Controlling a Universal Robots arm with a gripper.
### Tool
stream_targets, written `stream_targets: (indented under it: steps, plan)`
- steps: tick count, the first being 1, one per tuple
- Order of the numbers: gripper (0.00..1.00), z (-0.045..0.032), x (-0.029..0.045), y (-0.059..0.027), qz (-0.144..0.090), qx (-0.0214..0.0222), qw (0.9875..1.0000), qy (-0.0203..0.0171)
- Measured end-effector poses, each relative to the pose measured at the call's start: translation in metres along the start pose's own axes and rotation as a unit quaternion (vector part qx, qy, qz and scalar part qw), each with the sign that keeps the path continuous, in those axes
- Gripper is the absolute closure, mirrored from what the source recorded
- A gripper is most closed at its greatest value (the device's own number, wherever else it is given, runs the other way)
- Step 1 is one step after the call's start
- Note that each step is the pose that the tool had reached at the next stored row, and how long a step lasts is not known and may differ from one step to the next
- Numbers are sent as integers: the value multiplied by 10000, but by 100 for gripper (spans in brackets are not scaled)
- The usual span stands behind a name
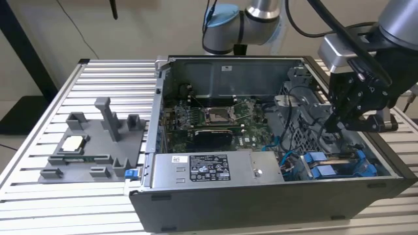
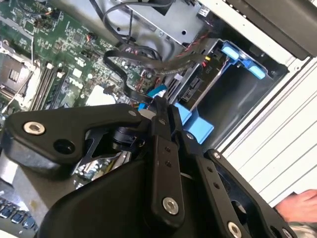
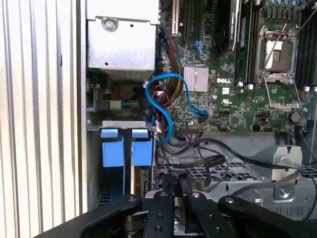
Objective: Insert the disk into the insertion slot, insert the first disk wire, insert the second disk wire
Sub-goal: 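Insert the second disk wire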
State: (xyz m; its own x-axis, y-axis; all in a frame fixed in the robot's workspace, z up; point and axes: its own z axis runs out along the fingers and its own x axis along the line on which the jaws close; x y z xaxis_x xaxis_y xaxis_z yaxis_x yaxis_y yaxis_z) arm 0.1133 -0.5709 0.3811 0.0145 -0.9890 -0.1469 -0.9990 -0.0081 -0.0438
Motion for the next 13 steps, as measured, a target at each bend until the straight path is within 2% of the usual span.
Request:
stream_targets:
  steps: [6,9,13]
  plan:
    - [84,24,143,5,-8,58,10000,6]
    - [84,40,156,8,-17,109,9999,14]
    - [84,42,157,8,-17,114,9999,14]
